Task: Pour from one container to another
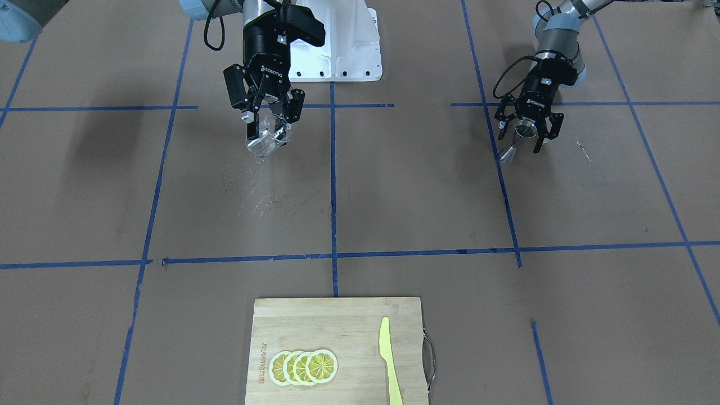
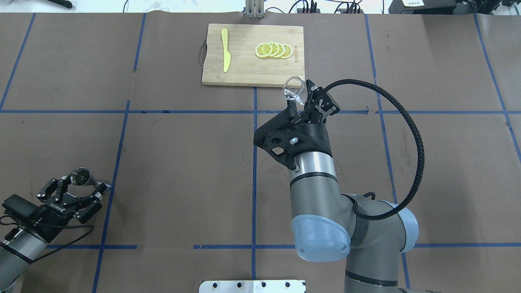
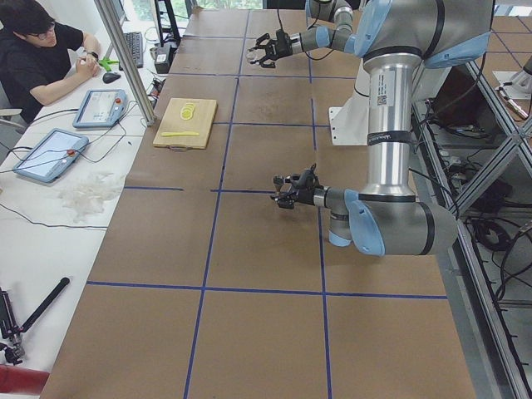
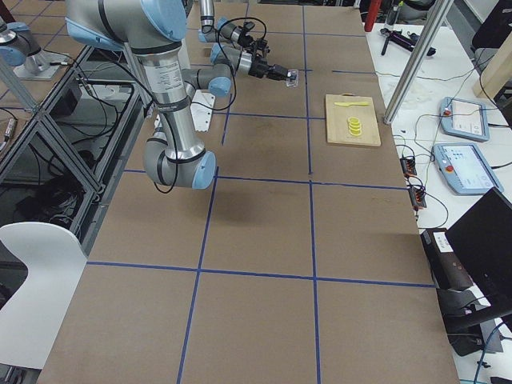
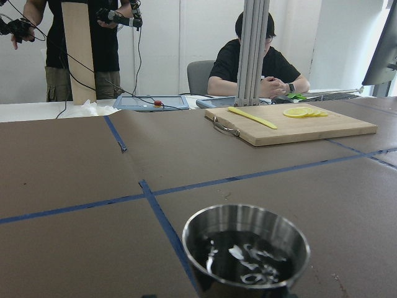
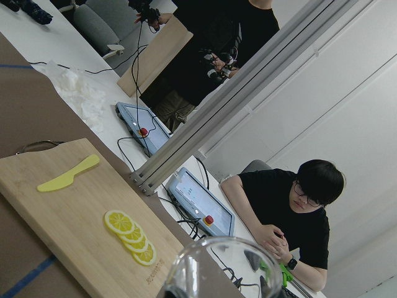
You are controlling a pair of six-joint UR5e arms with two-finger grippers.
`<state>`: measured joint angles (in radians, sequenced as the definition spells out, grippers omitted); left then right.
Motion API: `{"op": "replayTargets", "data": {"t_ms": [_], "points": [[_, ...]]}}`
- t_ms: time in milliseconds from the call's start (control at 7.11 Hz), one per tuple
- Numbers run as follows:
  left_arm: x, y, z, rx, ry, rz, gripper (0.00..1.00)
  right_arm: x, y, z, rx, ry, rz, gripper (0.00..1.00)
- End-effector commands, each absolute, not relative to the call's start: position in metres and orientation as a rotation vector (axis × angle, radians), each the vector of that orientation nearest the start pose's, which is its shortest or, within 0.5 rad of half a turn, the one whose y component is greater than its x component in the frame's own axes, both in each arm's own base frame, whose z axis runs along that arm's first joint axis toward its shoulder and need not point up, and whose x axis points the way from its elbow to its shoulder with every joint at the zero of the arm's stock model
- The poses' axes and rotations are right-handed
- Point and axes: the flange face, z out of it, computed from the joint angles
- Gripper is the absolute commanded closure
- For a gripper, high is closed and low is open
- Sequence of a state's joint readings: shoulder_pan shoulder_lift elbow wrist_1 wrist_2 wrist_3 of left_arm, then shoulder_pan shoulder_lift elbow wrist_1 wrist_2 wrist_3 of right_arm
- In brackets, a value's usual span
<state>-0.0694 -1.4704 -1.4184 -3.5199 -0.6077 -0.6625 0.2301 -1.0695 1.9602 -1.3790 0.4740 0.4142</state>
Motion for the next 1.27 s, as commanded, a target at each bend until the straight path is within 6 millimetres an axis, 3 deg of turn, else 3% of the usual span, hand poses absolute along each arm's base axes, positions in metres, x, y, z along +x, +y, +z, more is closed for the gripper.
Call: {"op": "replayTargets", "data": {"t_ms": [0, 844, 1126], "points": [[0.360, -0.242, 0.572, 1.330, 1.006, -0.226, 0.00, -0.473, -0.339, 0.162, 1.353, -0.115, -0.186, 1.00], [0.348, -0.243, 0.549, 1.342, 1.082, -0.301, 0.00, -0.473, -0.339, 0.163, 1.353, -0.114, -0.187, 1.00], [0.331, -0.241, 0.545, 1.430, 1.097, -0.281, 0.00, -0.473, -0.339, 0.163, 1.353, -0.114, -0.187, 1.00]]}}
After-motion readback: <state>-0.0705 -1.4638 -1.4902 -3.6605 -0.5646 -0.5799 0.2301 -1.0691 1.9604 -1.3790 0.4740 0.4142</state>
